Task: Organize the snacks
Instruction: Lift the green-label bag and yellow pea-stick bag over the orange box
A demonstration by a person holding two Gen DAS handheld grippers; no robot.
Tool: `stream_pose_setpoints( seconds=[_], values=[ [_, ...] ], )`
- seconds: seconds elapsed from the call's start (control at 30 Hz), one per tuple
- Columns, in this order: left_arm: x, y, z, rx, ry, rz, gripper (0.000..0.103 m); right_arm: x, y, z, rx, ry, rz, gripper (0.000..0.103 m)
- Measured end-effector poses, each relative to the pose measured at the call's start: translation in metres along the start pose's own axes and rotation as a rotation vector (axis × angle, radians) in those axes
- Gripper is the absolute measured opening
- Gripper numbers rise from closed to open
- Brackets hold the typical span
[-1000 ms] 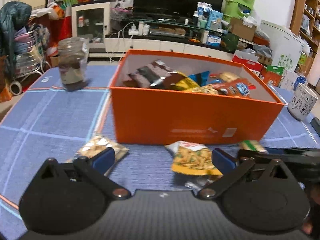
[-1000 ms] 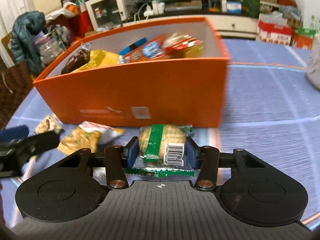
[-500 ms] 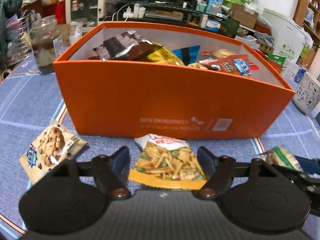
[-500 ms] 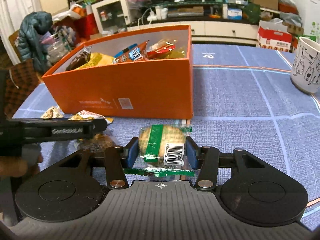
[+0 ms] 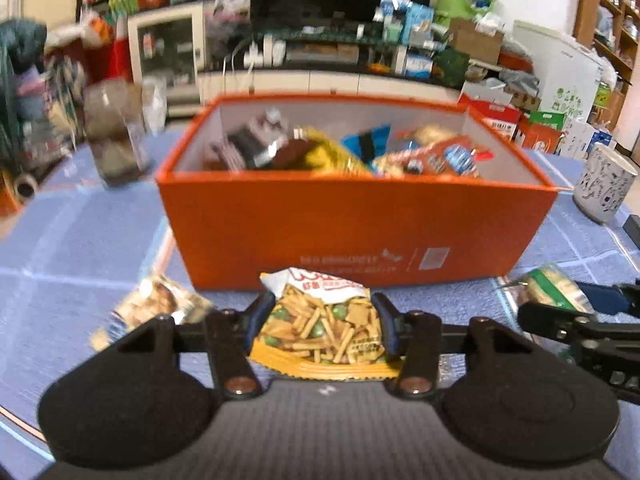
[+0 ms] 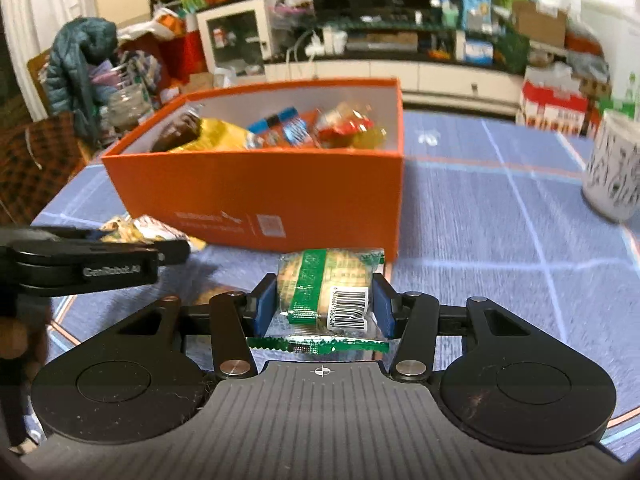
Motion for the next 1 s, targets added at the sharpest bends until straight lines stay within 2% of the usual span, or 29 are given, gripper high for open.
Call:
stream_pose_setpoints(
  seconds=[0.23, 0.43, 0.77, 1.0],
  values=[
    [-0.011, -0.04, -0.009, -0.039, 0.038, 0.094, 0.05, -0.012, -0.03, -0.031, 0.049, -0.09, 0.119, 0.036],
    [-0.013, -0.047, -0.022, -0.072, 0.022, 0.102, 0.05, -0.021, -0.045, -0.051, 0.062, -0.134, 0.203, 0.036],
    [-0.007, -0.038, -0.025, -0.138, 0.049, 0.057, 0.05, -0.02, -0.041, -0.056, 0.042, -0.109, 0.166, 0.036],
    [-0.008, -0.038, -0.021, -0.128, 0.052, 0.055, 0.051, -0.018, -0.038, -0.054, 0.036, -0.093, 0.148, 0.036]
  ],
)
Point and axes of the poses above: each gripper's, at about its wrist camera, not at the fingertips, and y roughly the way its jaws point, z to its right, x to its underside, the point moved 7 cm from there along y, roughly the way its jaws point, and after that the axes turned 5 degrees about y, right-handed, at the moved point
